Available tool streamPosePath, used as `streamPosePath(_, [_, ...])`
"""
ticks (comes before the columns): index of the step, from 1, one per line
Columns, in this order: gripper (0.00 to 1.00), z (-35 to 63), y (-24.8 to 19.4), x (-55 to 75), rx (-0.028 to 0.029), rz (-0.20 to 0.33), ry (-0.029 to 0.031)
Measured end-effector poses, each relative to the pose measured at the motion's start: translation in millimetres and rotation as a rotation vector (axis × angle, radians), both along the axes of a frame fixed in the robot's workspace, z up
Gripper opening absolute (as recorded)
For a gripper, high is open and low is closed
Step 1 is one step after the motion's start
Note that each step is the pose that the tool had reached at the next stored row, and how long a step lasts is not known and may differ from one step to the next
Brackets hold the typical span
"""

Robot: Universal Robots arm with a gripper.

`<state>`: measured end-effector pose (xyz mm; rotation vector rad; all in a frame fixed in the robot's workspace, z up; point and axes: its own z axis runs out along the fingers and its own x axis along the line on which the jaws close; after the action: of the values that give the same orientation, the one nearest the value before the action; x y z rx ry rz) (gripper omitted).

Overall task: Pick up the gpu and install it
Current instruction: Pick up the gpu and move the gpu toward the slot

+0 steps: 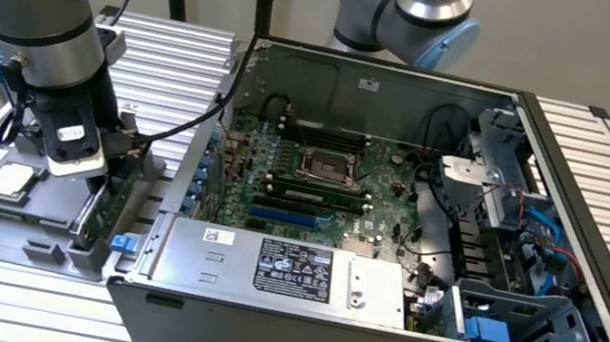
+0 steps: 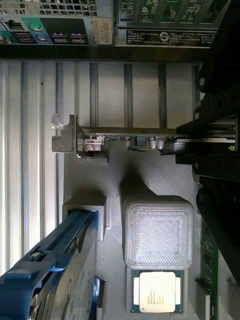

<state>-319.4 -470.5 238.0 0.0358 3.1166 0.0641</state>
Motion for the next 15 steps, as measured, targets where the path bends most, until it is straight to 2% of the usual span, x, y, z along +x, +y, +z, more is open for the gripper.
streamPosePath(10, [0.26, 0.2, 0.0, 0.0, 0.0003, 0.001, -0.0003])
streamPosePath(15, [0.26, 4.7, 0.0, 0.0, 0.0000, 0.001, 0.0001])
